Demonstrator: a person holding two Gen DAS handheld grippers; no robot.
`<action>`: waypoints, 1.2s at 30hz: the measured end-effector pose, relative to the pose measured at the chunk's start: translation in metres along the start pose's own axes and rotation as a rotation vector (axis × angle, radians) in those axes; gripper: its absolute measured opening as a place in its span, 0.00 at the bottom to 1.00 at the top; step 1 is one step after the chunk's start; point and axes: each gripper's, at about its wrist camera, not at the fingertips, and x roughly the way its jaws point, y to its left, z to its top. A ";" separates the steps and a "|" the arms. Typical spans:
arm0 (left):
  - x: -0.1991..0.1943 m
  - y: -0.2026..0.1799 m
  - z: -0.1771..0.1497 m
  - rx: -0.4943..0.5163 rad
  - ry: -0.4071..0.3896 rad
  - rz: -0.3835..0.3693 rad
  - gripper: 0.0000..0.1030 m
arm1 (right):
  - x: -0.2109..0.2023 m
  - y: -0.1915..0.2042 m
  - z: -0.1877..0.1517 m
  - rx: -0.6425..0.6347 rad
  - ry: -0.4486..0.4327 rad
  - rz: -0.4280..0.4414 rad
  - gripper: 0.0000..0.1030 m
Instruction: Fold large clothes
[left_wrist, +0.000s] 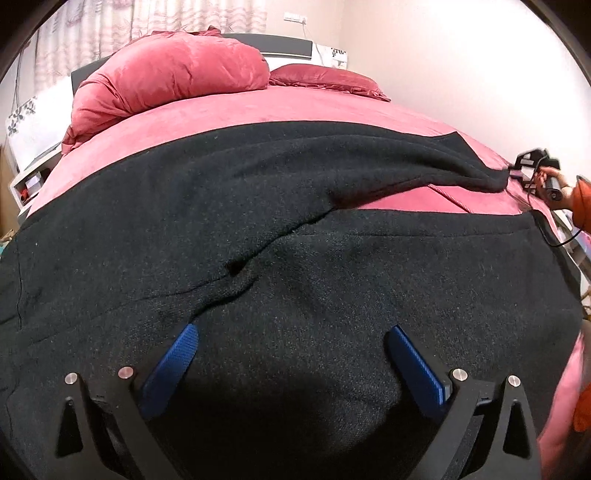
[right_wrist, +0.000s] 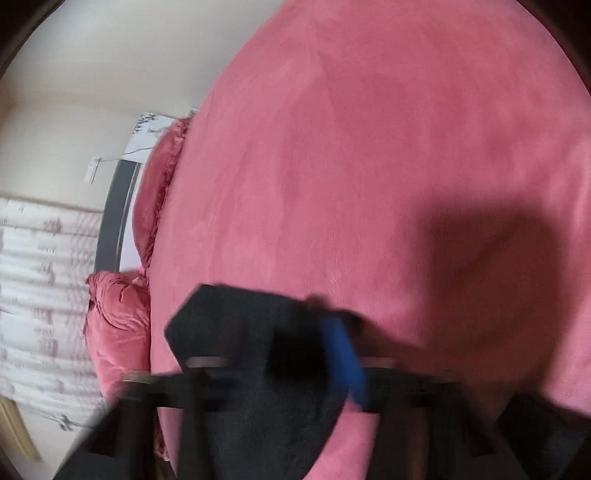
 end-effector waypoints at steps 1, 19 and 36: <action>0.000 0.000 0.000 -0.001 0.001 -0.002 1.00 | -0.016 0.005 0.002 -0.058 -0.023 0.021 0.10; -0.029 0.020 -0.003 -0.142 -0.020 0.001 0.99 | -0.133 -0.035 -0.091 -0.370 -0.155 -0.253 0.38; -0.138 0.158 -0.049 -0.597 -0.218 0.348 1.00 | -0.121 -0.016 -0.337 -0.748 0.042 -0.140 0.47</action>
